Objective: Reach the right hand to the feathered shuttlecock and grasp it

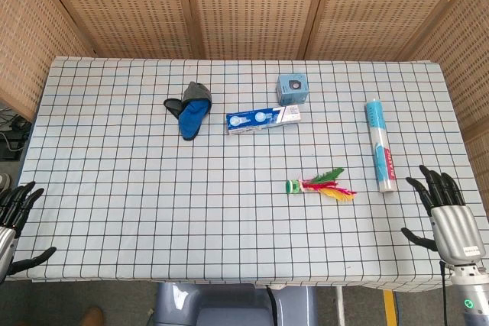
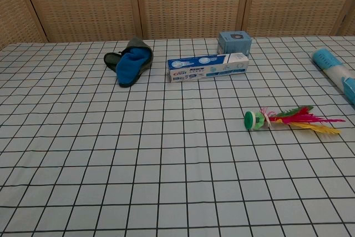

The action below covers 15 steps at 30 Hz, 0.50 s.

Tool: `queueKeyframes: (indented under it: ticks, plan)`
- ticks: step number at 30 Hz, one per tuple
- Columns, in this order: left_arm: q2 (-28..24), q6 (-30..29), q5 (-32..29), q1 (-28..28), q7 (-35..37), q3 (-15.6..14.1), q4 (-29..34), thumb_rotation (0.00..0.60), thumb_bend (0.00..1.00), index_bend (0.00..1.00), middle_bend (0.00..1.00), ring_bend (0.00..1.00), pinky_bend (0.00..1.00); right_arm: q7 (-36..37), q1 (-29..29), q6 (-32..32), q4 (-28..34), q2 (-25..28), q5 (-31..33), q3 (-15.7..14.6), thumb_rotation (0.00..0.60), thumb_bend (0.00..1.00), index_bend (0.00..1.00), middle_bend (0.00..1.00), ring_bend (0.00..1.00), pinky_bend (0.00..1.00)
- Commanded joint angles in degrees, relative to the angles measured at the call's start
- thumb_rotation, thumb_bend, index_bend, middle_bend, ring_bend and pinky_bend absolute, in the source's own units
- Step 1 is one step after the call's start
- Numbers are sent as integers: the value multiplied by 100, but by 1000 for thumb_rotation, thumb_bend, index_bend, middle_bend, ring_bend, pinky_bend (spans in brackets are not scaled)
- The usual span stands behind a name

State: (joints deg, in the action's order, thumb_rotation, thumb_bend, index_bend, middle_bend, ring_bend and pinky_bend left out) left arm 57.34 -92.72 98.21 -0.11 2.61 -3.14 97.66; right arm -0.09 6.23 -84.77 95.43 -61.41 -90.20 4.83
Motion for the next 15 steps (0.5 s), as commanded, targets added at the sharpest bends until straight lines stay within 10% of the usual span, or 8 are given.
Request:
queueKeyframes:
  ticks: [1,15]
  plan:
    - [-9,47,-18,-26,1,7,15,600,0,0,0,0,0,-266,485,561,-239,-268,329,298,600,85,345,0,0,0]
    - [13,501,-483,-210,-116,145,77,600,0,0,0,0,0,-1541,1854,2463,-634,-1549,2474,986,600,386,490,0,0,0]
